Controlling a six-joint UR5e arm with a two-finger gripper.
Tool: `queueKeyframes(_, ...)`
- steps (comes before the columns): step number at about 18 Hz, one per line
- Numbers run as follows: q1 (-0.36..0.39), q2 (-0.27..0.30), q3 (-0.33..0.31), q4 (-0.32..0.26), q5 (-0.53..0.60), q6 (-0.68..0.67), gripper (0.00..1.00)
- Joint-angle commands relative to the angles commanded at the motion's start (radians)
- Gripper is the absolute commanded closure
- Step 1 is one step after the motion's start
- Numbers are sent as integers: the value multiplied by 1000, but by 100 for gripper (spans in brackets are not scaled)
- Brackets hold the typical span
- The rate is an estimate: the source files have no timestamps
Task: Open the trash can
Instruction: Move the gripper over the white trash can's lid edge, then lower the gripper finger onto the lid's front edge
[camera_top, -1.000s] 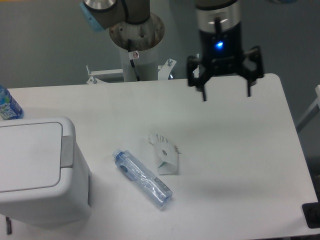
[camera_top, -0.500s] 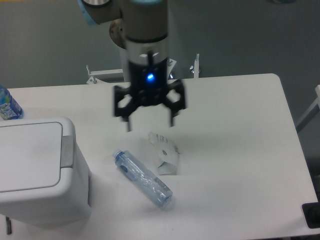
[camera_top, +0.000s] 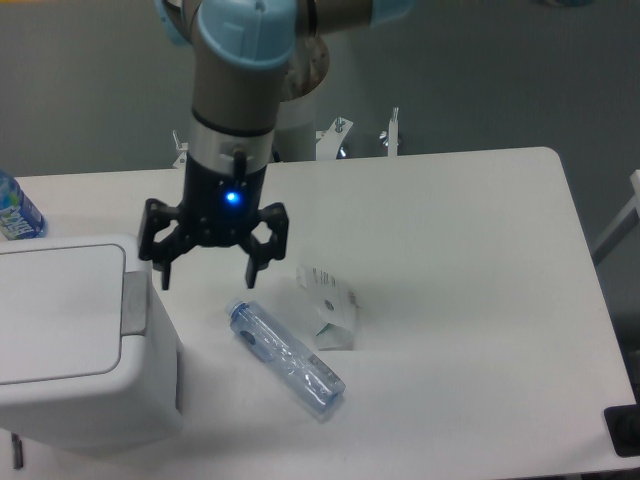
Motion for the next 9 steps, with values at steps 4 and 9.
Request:
queueKeyframes(4, -14, -11, 0, 22, 0, -2, 0)
queueKeyframes(9, -18, -18, 0, 23, 0, -2, 0)
